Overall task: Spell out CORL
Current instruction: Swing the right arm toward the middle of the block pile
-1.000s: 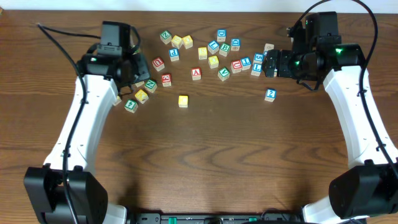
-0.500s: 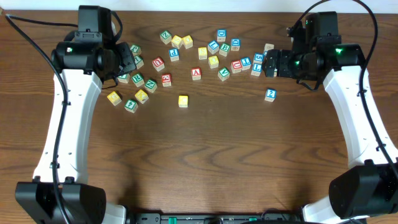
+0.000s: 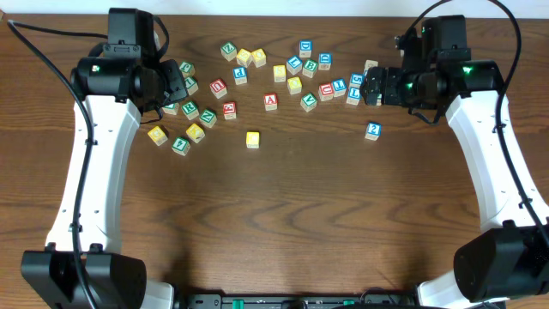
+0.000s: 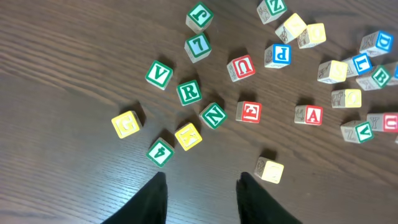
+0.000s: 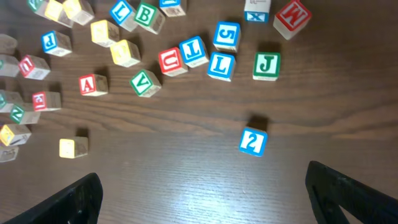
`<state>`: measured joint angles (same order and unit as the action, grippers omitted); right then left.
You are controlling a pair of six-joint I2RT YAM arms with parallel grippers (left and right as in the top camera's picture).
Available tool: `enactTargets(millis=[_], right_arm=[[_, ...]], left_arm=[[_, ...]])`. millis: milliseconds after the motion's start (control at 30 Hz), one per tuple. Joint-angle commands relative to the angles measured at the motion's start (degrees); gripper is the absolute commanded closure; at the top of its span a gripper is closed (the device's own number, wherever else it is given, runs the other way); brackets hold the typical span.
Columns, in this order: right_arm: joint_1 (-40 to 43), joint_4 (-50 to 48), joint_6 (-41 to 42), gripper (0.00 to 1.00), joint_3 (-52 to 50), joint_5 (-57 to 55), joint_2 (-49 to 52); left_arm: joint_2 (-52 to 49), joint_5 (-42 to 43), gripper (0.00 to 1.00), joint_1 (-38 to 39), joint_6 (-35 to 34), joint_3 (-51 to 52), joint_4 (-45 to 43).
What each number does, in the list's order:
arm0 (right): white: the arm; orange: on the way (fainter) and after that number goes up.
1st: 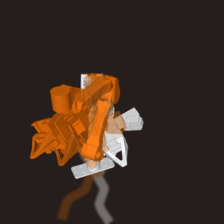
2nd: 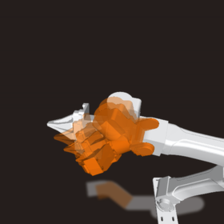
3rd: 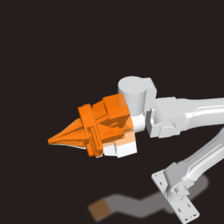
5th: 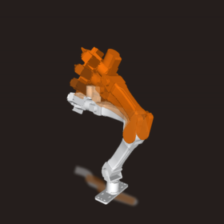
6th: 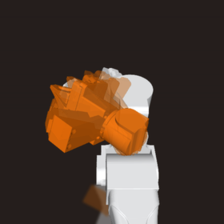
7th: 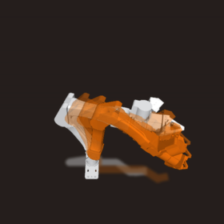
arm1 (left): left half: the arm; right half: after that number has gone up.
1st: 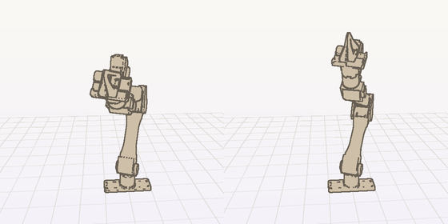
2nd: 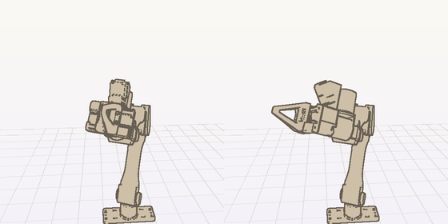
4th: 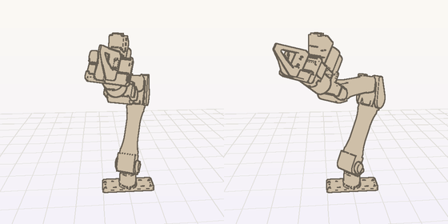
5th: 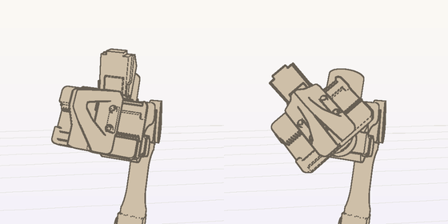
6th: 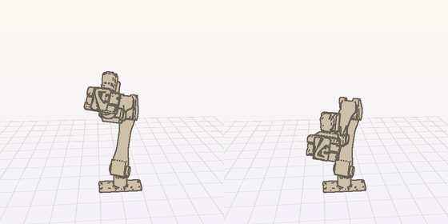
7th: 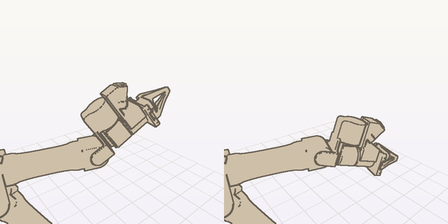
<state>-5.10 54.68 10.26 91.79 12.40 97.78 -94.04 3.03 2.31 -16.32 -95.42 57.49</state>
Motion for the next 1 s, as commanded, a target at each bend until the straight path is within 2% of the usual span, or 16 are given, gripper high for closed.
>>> enactTargets(millis=[0,333,500,700,833,967], right_arm=[[-0.26,-0.26,0.42,0.01,0.87,1.70,0.24],[-0.26,-1.55,0.37,0.01,0.87,1.64,0.24],[-0.59,-2.40,-0.07,0.01,0.90,1.64,0.24],[-3.37,-3.63,-0.28,0.08,2.67,-1.18,0.94],[-5.73,0.74,-1.70,0.08,11.47,-4.72,6.08],[-8.83,8.02,-2.23,0.11,26.95,-8.07,16.46]], left_arm=[[-0.02,-0.66,0.60,-0.09,0.39,-1.14,0.28],[-0.37,-0.66,0.40,0.33,0.13,-1.14,-0.13],[-0.39,-0.68,0.36,1.38,-0.04,-1.14,-0.20],[-0.39,-0.90,0.35,1.51,-0.04,-1.14,-0.98],[-0.39,-1.16,0.35,1.51,0.00,-1.14,-1.55],[-0.39,-2.67,0.35,1.53,0.00,-1.11,-1.53]])
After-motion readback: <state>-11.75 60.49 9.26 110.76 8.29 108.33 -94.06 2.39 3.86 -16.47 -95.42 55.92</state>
